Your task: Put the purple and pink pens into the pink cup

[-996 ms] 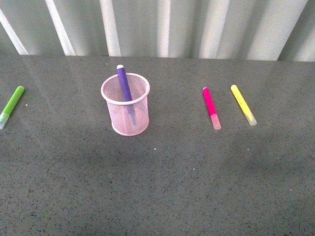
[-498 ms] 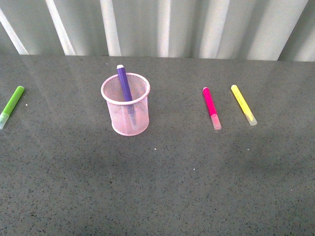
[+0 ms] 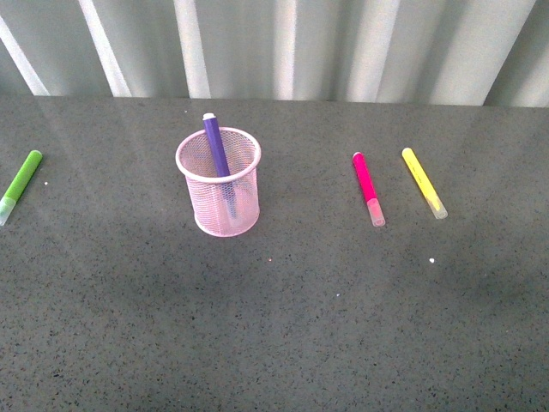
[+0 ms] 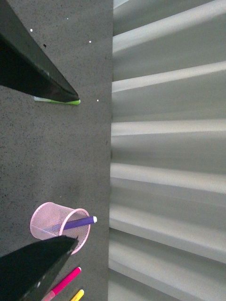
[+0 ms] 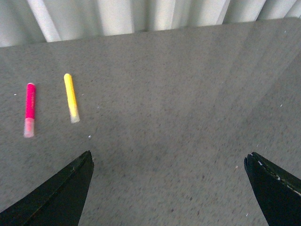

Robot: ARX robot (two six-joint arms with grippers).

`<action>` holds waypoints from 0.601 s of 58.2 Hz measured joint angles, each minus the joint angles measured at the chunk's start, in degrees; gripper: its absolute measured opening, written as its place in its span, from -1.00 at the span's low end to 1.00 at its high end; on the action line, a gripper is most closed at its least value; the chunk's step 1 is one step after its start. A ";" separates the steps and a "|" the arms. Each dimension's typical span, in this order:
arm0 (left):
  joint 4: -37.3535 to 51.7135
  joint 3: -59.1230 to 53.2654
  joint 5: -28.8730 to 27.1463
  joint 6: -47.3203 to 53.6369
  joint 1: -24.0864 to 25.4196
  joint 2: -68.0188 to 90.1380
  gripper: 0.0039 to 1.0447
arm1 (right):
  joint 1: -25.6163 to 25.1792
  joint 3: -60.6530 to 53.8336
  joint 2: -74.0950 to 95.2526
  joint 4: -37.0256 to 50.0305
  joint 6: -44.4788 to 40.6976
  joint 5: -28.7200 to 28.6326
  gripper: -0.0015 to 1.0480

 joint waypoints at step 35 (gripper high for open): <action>0.00 0.00 -0.02 0.07 0.00 0.00 0.88 | 11.19 52.92 74.73 0.83 -1.40 -10.14 0.87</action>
